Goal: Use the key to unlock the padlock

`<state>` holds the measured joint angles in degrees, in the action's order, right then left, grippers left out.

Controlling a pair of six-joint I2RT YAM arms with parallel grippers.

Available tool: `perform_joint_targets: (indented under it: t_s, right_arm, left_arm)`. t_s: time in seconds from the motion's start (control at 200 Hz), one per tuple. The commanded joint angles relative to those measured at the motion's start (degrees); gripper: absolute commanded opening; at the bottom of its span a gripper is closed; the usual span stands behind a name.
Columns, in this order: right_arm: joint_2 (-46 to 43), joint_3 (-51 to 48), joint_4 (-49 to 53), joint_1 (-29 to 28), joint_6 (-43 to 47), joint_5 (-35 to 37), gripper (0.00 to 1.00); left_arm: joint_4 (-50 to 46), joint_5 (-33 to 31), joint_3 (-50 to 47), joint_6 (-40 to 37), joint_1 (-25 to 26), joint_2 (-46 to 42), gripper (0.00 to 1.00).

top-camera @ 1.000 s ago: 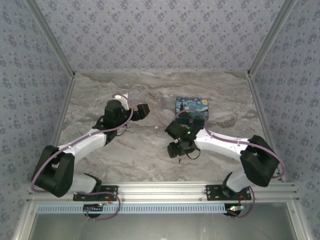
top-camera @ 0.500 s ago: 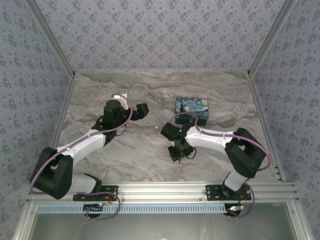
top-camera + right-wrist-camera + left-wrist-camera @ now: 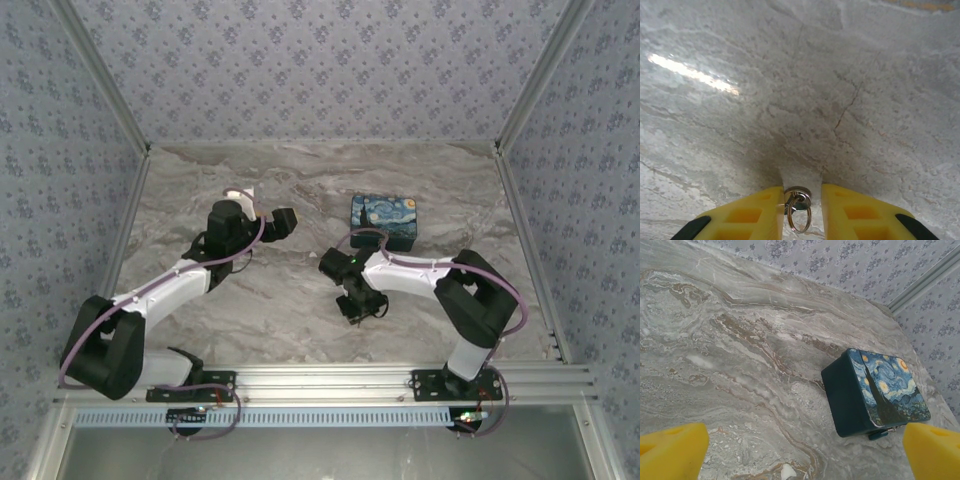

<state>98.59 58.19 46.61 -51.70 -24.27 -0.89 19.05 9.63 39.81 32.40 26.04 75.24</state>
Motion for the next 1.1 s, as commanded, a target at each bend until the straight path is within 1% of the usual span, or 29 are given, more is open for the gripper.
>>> perform_joint_targets:
  t_s: [0.0,0.245,0.335,0.41,0.535,0.645,0.794,0.969,1.099]
  right_arm:
    - [0.58,1.07,2.98,-0.29,0.90,0.27,0.27]
    - [1.79,0.09,1.91,-0.28,0.81,-0.04,0.22]
    - [1.96,-0.59,1.49,-0.33,0.68,-0.41,0.19]
    - [1.49,-1.35,0.88,-0.07,0.39,-0.95,0.15]
    - [-0.24,-3.06,-0.48,1.06,0.37,-2.69,0.06]
    - [-3.41,-5.00,-3.61,2.33,-0.42,-4.50,0.00]
    - [-11.06,-9.53,-11.81,5.23,-4.11,-8.22,0.00]
    - [-23.38,-17.35,-28.32,9.82,-11.29,-11.83,0.00]
    - [-31.56,-23.70,-41.04,13.76,-19.92,-12.83,0.00]
  left_arm:
    - [-0.85,-0.44,0.53,-1.38,0.32,-1.84,0.99]
    - [-1.29,-0.66,0.75,-1.68,0.32,-2.12,0.99]
    - [-1.61,-0.79,0.92,-1.97,0.28,-2.25,0.99]
    - [-1.95,-0.88,1.19,-2.24,0.31,-2.43,0.99]
    - [-2.18,-1.08,1.71,-2.83,0.32,-2.56,0.99]
    - [-2.09,-0.99,2.08,-2.87,0.28,-2.73,0.99]
    - [-1.18,-0.25,2.28,-2.66,0.32,-3.17,0.99]
    - [-0.30,1.91,2.94,-1.53,0.32,-3.36,0.99]
    - [0.86,5.45,4.07,-0.13,0.41,-2.80,0.99]
